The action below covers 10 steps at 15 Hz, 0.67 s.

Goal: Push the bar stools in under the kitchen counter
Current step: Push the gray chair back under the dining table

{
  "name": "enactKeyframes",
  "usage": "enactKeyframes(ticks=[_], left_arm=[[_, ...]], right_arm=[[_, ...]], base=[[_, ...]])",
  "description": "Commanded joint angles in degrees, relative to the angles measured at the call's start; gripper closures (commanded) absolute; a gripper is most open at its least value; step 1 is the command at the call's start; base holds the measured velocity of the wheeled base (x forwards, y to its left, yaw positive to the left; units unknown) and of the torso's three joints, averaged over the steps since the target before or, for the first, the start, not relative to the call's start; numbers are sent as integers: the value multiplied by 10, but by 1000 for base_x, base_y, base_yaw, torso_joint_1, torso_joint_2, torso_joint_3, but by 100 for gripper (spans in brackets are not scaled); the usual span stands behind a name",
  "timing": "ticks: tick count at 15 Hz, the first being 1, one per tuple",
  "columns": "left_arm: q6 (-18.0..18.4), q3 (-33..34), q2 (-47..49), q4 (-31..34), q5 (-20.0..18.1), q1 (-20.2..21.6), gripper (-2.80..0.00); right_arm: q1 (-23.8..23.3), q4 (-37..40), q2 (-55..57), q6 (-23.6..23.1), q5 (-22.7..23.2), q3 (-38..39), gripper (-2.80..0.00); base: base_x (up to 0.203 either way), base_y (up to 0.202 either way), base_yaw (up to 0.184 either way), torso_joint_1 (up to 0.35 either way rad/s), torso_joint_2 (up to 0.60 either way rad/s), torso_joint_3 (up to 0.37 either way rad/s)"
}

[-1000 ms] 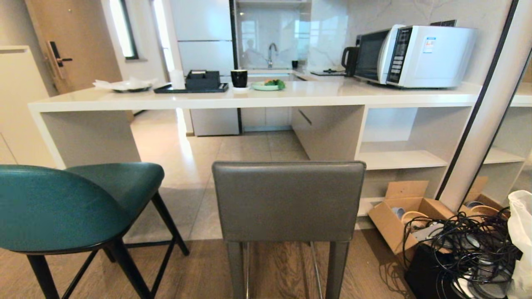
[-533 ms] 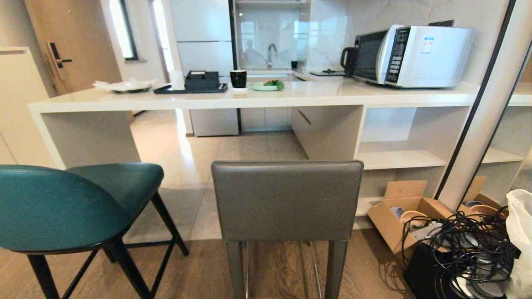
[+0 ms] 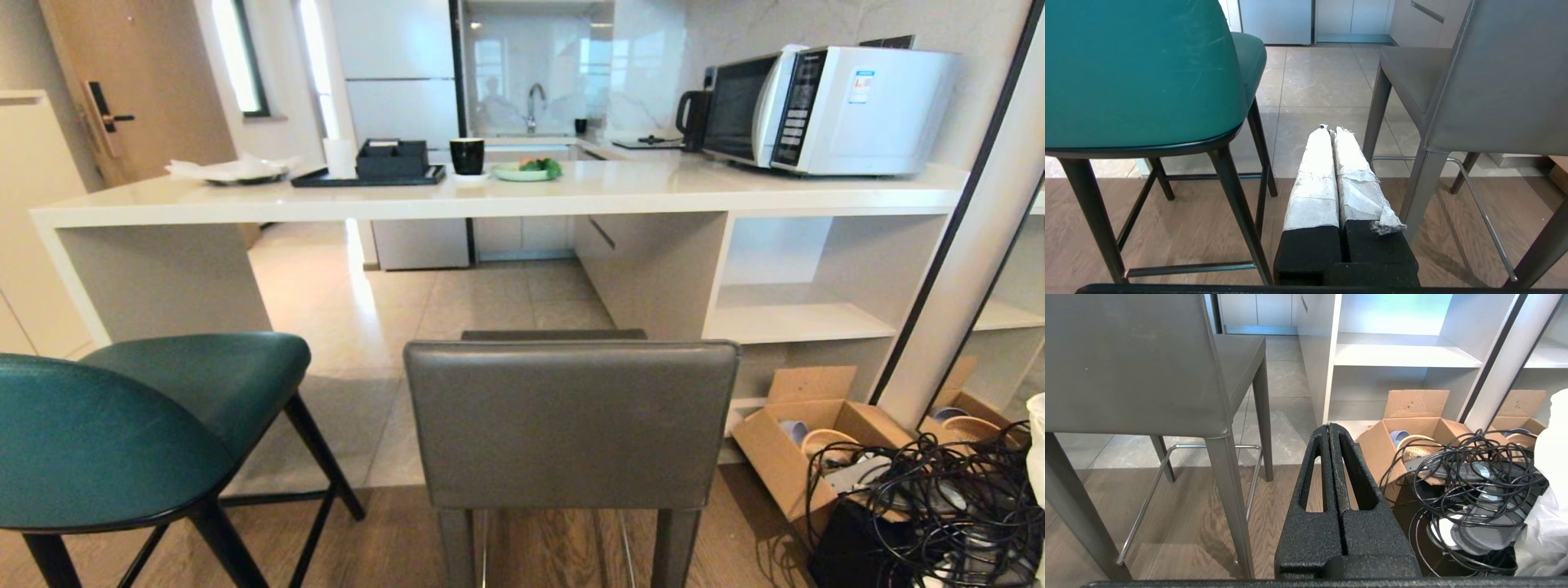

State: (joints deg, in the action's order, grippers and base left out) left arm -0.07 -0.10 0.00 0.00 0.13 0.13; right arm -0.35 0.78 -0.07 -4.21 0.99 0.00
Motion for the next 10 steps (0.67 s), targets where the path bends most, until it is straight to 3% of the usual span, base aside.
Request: enactKeyframes(ticks=[1,4,6,8,10], left_arm=[[0,0,1,0,0,0,0],[13,-1,1,-1,-3,0,0],[7,-49,27,-1,-18,1,0],[-12,-91,126,-24,-32,1,0],[-22,-113,290,-113,-44,-4,0]], right_arm=[[0,0,1,-2,1,0,0],[0,4,8,2,0,-13,0],[1,1,78,14,4,-56,0],[3,-22,194,29,8,-100,0],[4,-97,336,35,17,-127,0]], base=[[0,0,0,0,0,0],[0,0,0,0,0,0],[0,0,0,0,0,0],[0,0,0,0,0,0],[0,0,0,0,0,0]])
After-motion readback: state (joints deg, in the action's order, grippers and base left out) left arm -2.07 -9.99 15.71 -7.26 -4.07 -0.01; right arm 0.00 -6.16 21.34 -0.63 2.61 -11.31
